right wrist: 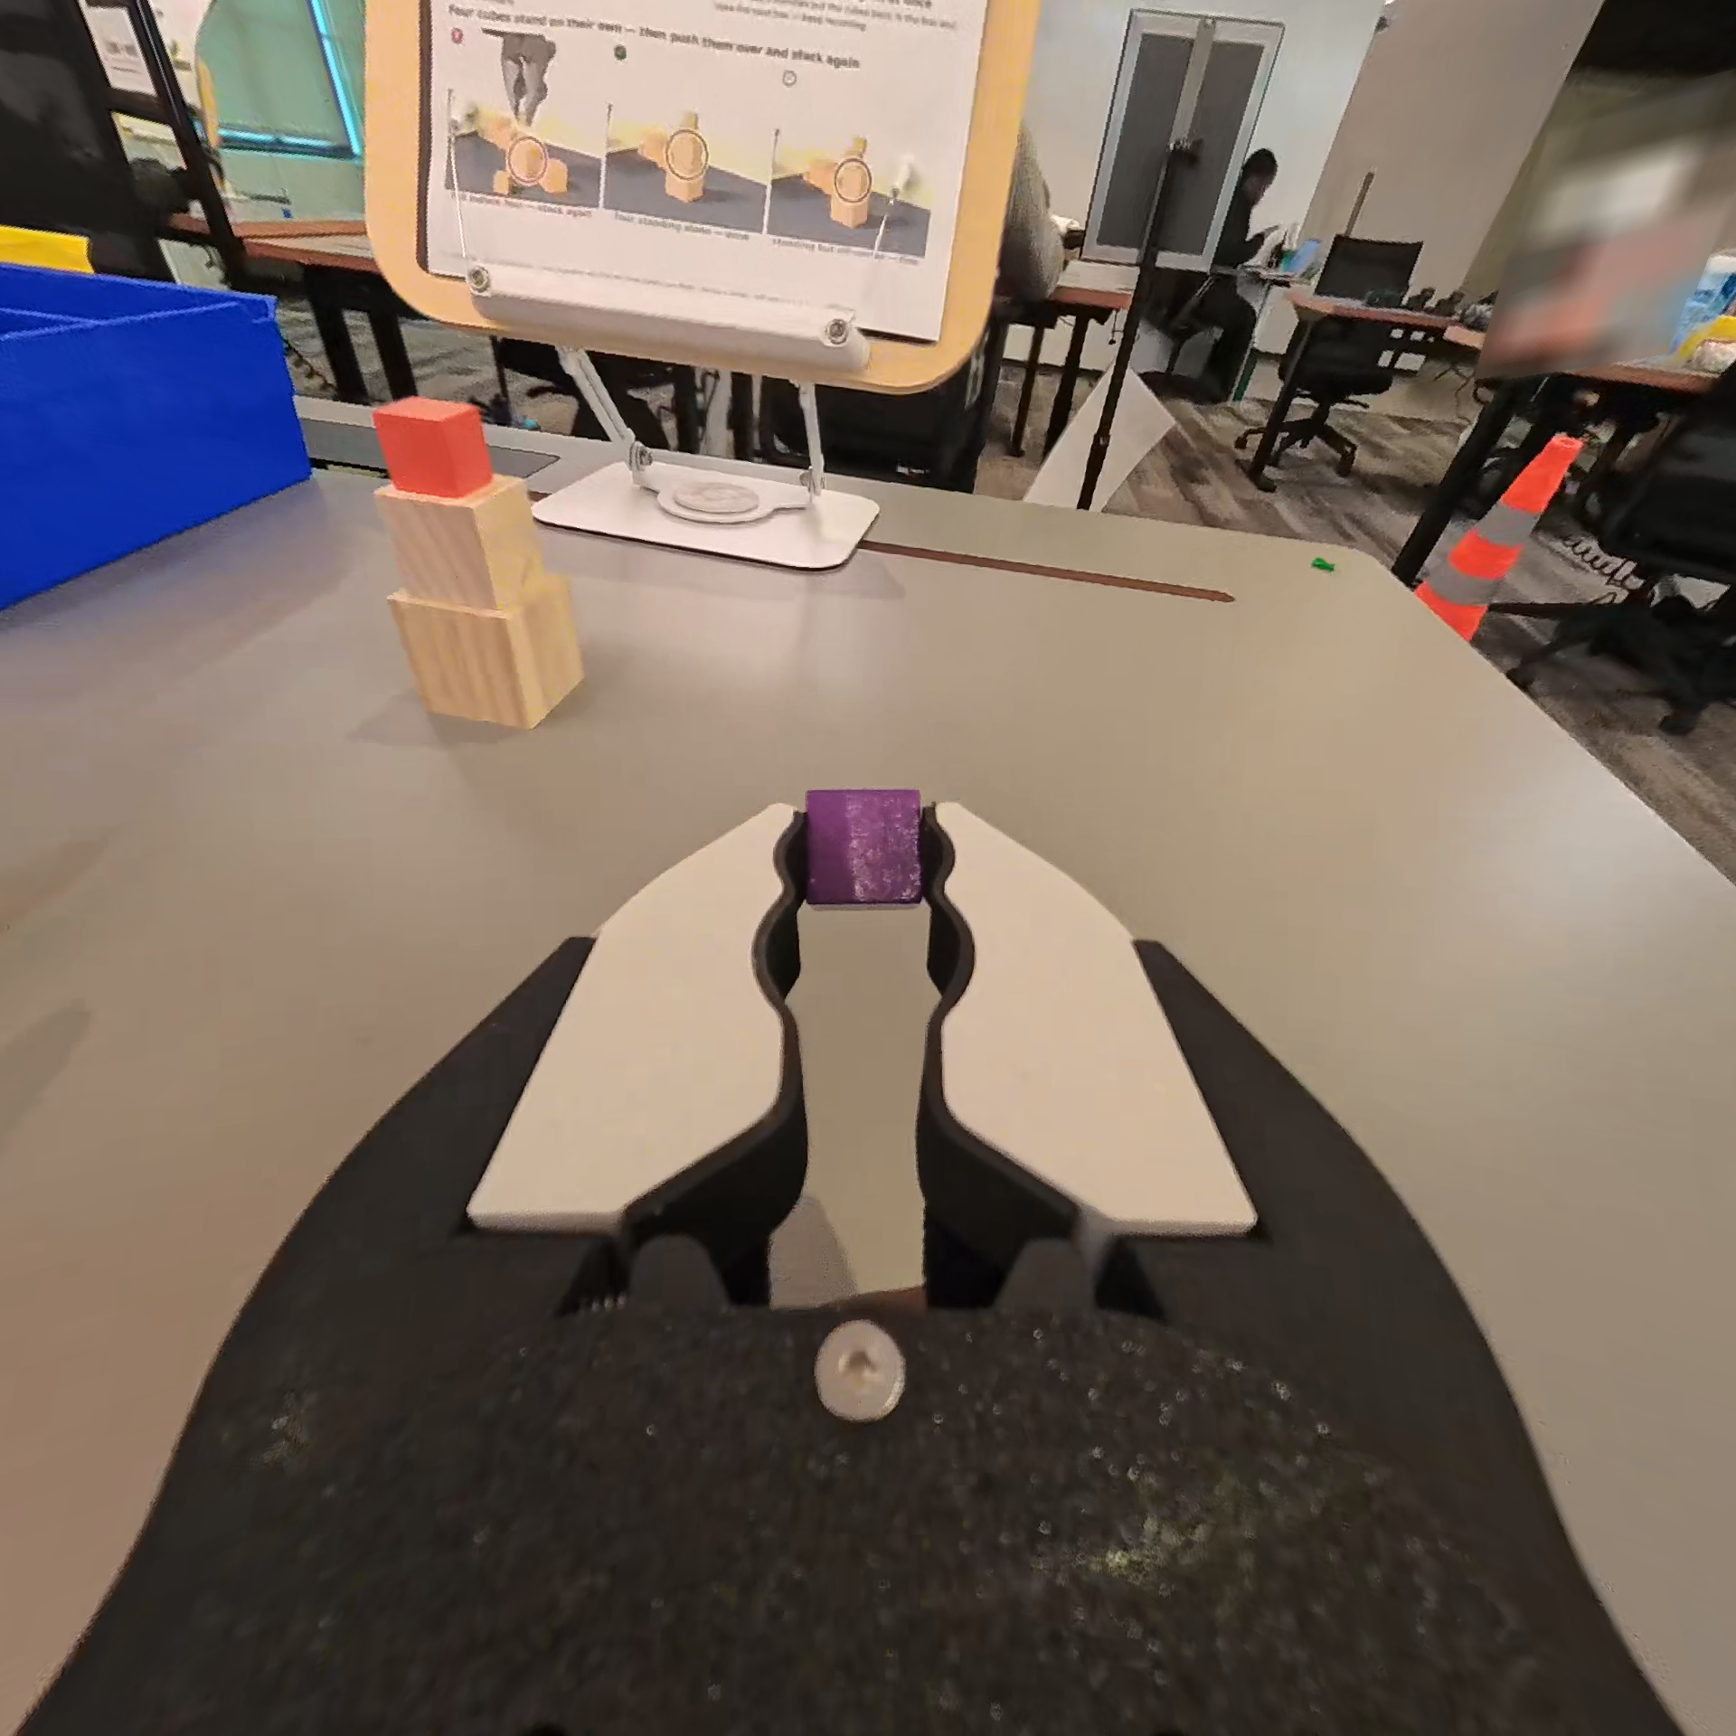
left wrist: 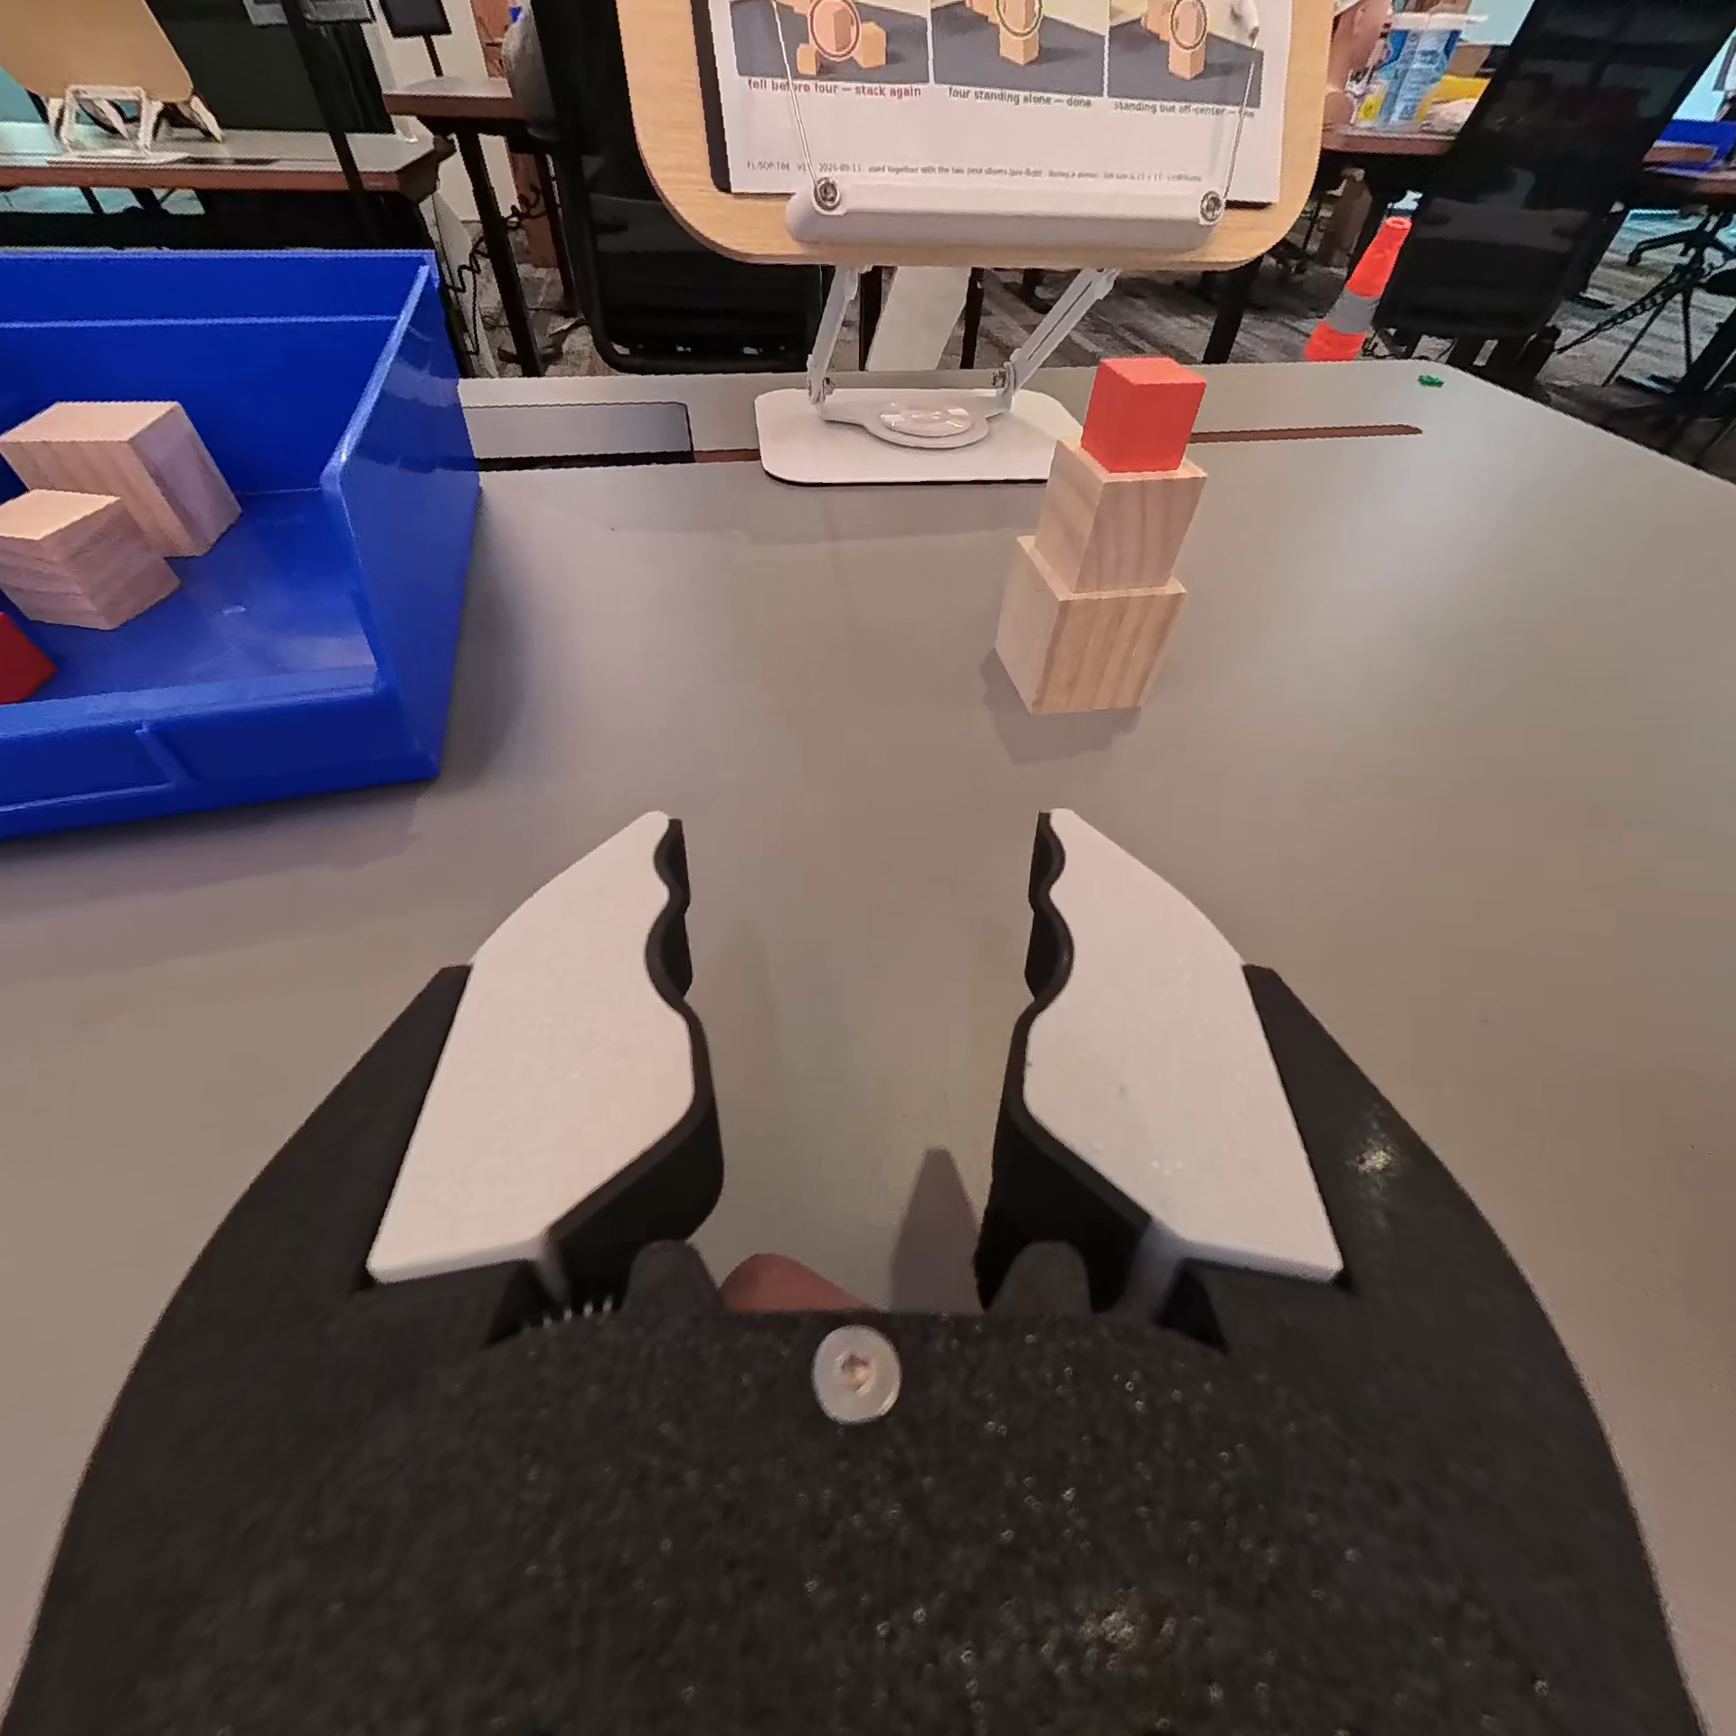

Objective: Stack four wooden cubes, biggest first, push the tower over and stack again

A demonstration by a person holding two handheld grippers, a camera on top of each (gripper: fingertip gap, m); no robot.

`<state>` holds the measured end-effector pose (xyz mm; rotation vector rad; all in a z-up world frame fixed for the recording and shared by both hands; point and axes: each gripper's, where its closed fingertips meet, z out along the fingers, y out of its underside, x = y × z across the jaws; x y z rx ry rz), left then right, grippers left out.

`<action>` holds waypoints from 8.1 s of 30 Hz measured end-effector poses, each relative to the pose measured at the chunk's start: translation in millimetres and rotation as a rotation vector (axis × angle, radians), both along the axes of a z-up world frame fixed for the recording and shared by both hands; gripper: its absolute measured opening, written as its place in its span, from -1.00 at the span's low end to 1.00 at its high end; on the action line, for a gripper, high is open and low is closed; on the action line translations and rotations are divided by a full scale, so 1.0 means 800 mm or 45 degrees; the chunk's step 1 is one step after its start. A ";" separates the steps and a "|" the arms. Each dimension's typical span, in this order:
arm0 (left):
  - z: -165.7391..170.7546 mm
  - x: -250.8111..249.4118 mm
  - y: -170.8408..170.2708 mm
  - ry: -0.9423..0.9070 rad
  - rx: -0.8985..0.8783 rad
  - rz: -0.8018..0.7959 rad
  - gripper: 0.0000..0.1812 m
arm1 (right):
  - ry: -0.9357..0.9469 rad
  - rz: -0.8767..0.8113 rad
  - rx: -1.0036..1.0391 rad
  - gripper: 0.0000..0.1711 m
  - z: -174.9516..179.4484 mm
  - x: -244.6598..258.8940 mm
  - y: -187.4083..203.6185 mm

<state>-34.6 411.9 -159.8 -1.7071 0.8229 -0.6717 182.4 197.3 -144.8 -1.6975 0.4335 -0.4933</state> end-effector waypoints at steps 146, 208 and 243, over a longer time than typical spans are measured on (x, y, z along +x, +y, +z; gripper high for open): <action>0.023 0.010 0.019 0.014 0.063 -0.044 -0.15 | 0.243 0.100 -0.263 -0.19 -0.033 0.075 0.003; -0.005 0.008 -0.010 0.069 0.026 -0.093 -0.09 | 0.226 -0.305 -0.451 -0.09 -0.008 0.270 -0.008; -0.009 0.010 -0.010 0.052 -0.061 -0.134 -0.12 | 0.180 0.482 -0.623 -0.27 -0.029 0.127 0.184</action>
